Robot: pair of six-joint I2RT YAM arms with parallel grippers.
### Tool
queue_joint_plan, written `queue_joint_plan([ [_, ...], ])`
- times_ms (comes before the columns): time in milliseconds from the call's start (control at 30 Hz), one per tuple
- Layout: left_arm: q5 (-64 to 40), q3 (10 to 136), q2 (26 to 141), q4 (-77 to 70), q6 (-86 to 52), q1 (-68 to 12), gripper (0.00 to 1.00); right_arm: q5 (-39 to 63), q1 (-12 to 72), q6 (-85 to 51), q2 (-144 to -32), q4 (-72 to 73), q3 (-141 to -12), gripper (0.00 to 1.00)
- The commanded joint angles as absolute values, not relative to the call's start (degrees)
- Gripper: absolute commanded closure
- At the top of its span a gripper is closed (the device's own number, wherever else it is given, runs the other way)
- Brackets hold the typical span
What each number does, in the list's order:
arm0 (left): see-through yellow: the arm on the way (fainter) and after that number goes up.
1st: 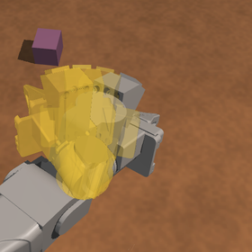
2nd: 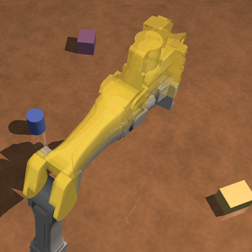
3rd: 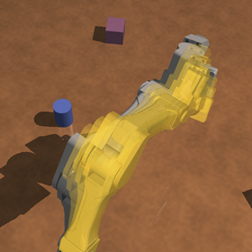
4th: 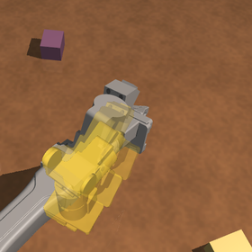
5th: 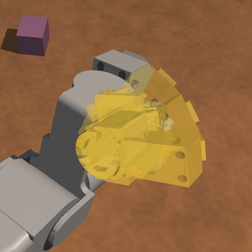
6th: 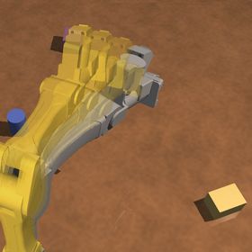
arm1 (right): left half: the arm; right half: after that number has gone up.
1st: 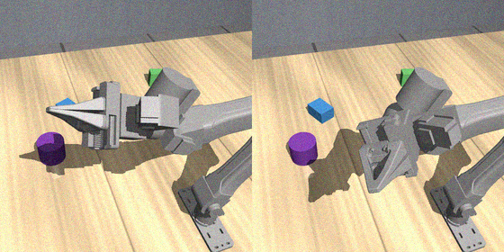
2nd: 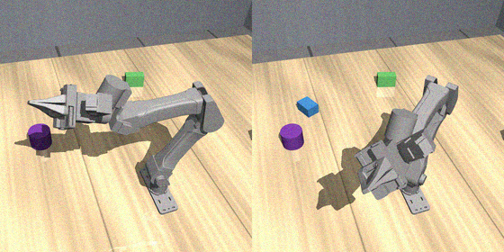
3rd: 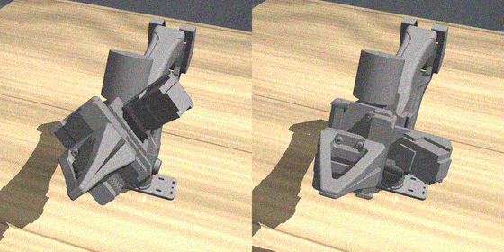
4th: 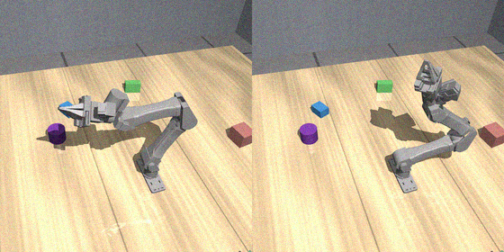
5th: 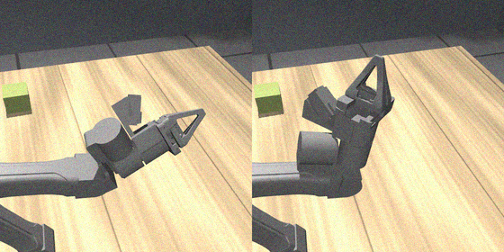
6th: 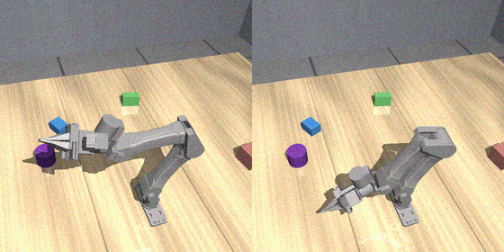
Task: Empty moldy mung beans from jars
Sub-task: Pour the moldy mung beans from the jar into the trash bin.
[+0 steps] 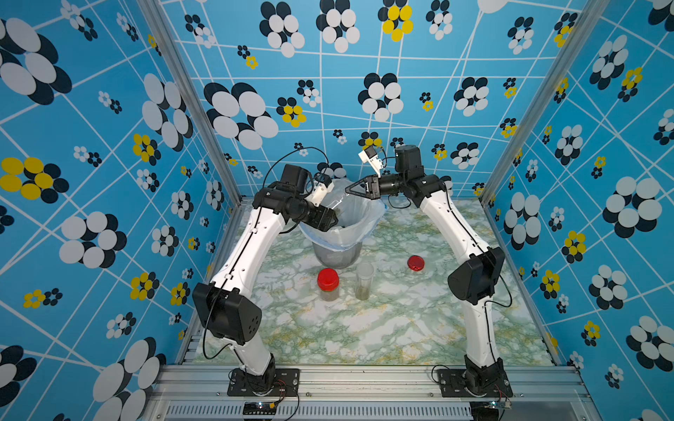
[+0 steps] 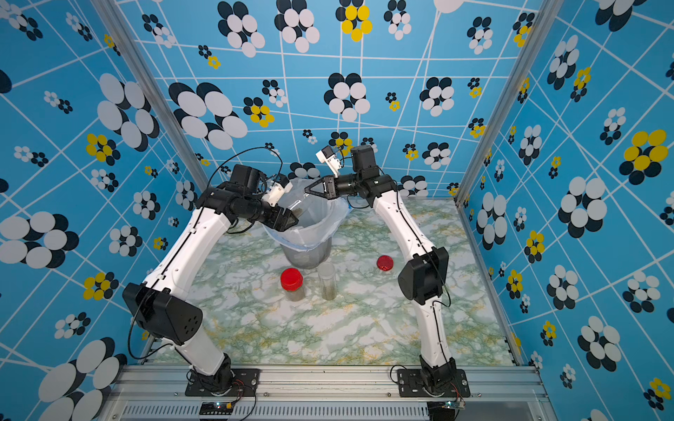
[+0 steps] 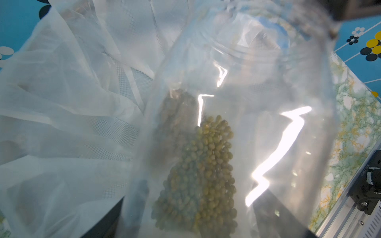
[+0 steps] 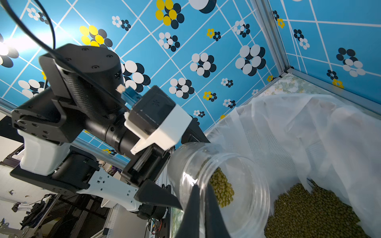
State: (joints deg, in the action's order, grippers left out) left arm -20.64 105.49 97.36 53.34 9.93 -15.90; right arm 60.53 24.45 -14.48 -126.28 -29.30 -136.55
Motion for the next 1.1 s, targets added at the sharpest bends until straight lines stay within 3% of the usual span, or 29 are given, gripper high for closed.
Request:
queue_joint_plan([
  [0,-19.6,103.62,93.34,44.78,5.02,-14.07,0.26,59.37,24.02,-15.57,-124.98,-30.46,-135.37,1.0],
  [233,-19.05,97.52,88.17,36.48,2.7,-12.95,0.34,58.07,23.47,-16.83,-124.98,-29.93,-135.35,1.0],
  [467,-19.42,96.59,87.06,34.32,1.37,-12.04,0.51,57.55,23.32,-16.99,-125.42,-30.59,-135.46,1.0],
  [633,-19.0,95.24,85.49,31.63,0.18,-11.87,0.55,56.21,23.37,-14.18,-125.59,-34.79,-137.21,1.0],
  [767,-21.53,96.96,85.73,33.77,0.67,-11.84,0.56,54.12,23.33,-10.64,-126.19,-40.08,-139.83,0.71],
  [867,-21.5,100.49,87.37,39.12,1.54,-11.91,0.63,52.96,23.33,-10.96,-125.48,-39.64,-139.88,0.52],
  [1067,-20.75,103.33,88.63,44.65,2.57,-12.23,0.63,50.12,23.48,-11.04,-124.11,-39.38,-139.91,0.46],
])
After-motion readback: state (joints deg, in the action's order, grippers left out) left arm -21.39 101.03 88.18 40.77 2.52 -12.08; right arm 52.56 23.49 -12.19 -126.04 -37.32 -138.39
